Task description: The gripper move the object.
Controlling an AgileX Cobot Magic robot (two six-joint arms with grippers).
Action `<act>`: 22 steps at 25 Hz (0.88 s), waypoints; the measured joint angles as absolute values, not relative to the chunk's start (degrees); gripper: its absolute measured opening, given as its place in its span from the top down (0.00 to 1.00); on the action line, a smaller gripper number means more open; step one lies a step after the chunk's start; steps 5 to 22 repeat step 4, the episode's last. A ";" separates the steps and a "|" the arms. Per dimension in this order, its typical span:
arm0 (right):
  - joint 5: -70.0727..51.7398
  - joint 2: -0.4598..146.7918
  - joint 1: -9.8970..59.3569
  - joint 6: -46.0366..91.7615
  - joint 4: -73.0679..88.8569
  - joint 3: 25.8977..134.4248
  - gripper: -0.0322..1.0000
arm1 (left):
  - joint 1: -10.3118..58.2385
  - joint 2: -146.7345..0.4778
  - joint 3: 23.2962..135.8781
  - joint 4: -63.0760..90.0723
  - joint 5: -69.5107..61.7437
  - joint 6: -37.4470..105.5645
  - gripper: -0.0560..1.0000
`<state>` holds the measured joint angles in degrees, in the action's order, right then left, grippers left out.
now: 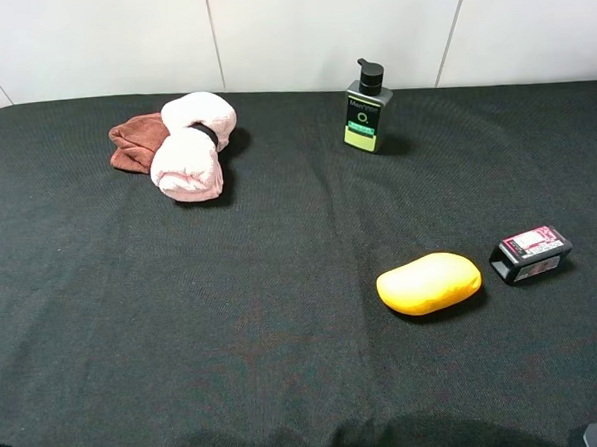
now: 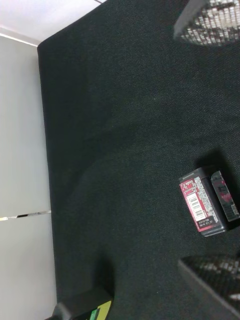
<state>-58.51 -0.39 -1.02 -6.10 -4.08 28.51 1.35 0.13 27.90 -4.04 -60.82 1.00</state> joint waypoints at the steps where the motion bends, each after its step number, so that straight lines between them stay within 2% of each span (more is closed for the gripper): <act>1: -58.51 -0.39 -1.02 -6.10 -4.08 28.51 0.36 | 1.35 0.13 27.90 -4.04 -60.82 1.00 0.22; 22: -58.51 -0.39 -1.02 -6.10 -4.08 28.51 0.36 | 1.35 0.13 27.90 -4.04 -60.82 1.00 0.22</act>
